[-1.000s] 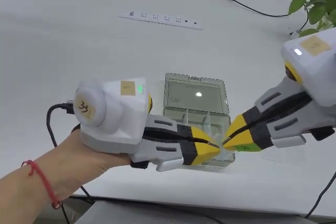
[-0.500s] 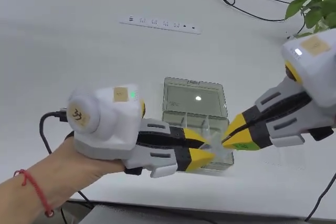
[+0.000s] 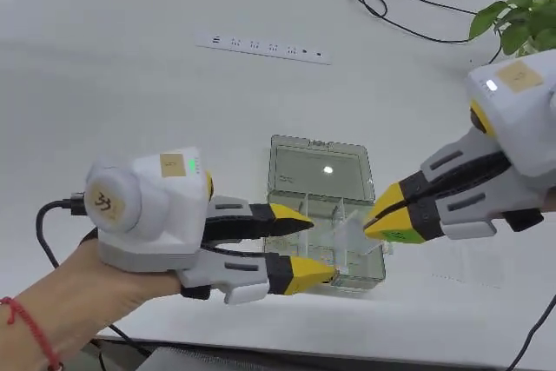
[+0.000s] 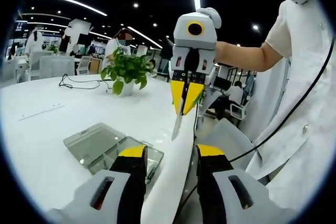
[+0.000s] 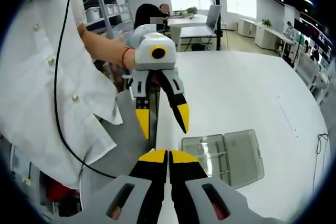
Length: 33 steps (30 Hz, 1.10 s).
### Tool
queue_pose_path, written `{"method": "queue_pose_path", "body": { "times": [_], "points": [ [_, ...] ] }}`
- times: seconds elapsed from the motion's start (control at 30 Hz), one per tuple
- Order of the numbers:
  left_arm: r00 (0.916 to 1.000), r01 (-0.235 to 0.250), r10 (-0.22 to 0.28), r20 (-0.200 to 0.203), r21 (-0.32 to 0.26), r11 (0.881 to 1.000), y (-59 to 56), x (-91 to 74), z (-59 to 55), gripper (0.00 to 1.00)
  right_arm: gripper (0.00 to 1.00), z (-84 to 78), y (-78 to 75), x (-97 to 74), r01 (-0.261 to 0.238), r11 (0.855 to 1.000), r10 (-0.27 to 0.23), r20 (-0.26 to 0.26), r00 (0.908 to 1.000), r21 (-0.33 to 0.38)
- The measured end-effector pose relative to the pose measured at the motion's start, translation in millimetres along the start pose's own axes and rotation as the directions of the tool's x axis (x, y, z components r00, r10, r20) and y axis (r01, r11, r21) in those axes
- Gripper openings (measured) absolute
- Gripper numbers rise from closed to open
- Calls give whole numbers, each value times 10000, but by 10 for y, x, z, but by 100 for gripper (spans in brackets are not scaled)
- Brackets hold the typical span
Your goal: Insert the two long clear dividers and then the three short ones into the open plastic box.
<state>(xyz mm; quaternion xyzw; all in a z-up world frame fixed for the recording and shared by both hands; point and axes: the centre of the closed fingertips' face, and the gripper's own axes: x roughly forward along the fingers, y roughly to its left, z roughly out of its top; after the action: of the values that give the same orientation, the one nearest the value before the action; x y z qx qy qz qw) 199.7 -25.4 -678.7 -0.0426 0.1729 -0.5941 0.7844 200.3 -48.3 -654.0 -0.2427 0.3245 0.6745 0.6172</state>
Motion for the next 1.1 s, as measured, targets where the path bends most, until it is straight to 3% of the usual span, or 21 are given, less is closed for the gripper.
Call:
{"method": "queue_pose_path", "body": {
  "times": [0.57, 1.1],
  "points": [
    [9956, -853, 852, -389, -8, 9964, 226, -169, -135, 68, 3, -71, -337, 165, 730, 9973, -730, 22, 9973, 96],
    [9920, -1144, 1130, -566, -220, 9932, 327, -206, -244, 88, 3, -210, -741, 575, 1063, 9935, -1068, 100, 9942, 413]
  ]
}}
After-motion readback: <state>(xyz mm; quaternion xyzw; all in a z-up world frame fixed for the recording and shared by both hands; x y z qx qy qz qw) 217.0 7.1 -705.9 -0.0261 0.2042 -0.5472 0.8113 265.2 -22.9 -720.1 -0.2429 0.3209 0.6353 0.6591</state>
